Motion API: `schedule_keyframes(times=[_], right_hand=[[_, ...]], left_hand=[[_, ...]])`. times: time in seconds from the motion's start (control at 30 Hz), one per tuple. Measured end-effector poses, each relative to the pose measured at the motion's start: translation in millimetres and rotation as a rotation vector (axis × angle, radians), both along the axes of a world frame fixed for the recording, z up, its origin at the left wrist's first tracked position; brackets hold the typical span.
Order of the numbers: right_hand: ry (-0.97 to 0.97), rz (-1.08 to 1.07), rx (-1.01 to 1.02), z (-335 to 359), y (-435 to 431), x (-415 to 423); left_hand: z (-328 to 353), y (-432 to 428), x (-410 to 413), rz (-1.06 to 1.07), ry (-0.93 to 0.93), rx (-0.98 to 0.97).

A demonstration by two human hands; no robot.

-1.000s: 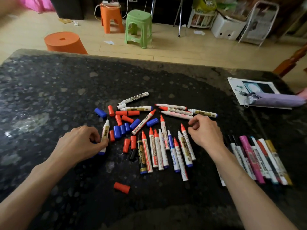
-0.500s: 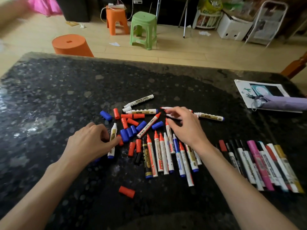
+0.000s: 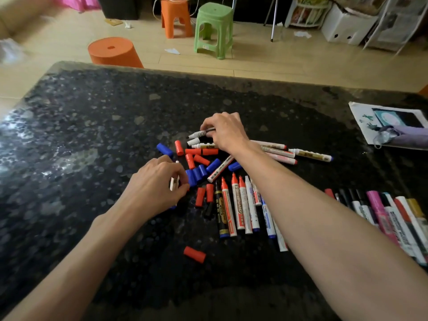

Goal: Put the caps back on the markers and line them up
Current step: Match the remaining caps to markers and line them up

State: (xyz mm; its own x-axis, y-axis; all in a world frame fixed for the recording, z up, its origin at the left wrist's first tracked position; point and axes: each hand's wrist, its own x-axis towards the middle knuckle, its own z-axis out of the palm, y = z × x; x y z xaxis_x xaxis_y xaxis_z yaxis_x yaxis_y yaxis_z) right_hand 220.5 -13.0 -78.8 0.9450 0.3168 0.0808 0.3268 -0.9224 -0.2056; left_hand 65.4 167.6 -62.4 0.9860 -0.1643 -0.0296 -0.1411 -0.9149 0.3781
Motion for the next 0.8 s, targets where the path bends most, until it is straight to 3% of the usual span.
schedule_keyframes(times=[0.23,0.37,0.5,0.63,0.8], right_hand=[[-0.097,0.023,0.235,32,-38,-79],[-0.057,-0.088,0.361,39,-74,-146],[-0.020,-0.207,0.432,37,-103,-198],[0.002,-0.203,0.362,40,-120,-213],[0.026,-0.081,0.324,47,-127,-215]], left_hand=[[1,-26,-13,-0.185,-0.014,0.061],[-3,-40,-21,-0.248,-0.036,0.221],[-1,-45,-27,-0.256,-0.032,0.249],[13,-41,-35,-0.179,-0.015,-0.011],[25,-57,-44,-0.118,0.135,-0.380]])
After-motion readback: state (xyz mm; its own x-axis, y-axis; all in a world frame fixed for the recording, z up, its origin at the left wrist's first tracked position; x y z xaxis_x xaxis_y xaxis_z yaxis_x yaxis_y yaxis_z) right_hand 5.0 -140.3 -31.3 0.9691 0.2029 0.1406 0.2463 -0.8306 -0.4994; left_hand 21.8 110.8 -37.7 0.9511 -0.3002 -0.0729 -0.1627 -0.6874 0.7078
